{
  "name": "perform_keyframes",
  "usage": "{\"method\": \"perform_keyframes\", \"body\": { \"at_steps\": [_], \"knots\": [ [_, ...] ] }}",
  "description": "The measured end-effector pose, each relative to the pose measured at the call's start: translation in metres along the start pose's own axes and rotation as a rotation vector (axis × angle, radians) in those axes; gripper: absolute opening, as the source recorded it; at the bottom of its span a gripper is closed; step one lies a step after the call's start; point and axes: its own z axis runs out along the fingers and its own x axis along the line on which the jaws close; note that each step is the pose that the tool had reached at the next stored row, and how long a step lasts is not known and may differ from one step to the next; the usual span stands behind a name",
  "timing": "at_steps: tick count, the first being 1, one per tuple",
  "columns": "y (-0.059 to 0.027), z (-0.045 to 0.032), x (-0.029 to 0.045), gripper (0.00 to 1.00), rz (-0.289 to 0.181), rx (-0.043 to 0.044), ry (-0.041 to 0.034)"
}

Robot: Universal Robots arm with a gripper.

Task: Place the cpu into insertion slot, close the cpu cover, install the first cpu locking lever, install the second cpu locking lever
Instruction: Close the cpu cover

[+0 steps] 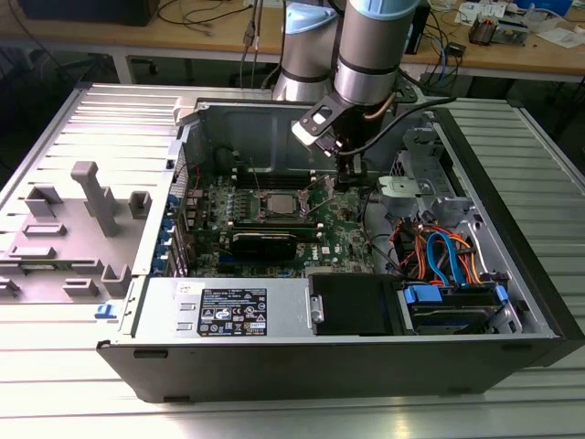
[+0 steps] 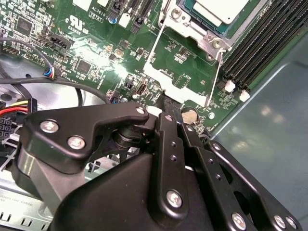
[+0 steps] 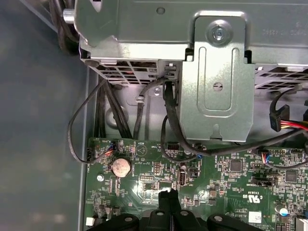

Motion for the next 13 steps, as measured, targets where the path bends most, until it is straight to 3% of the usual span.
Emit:
{"method": "perform_keyframes", "body": {
  "at_steps": [13],
  "knots": [
    [-0.0145,-0.0003,0.0007,0.11,-0.005,-0.0002,0.0081]
  ]
}}
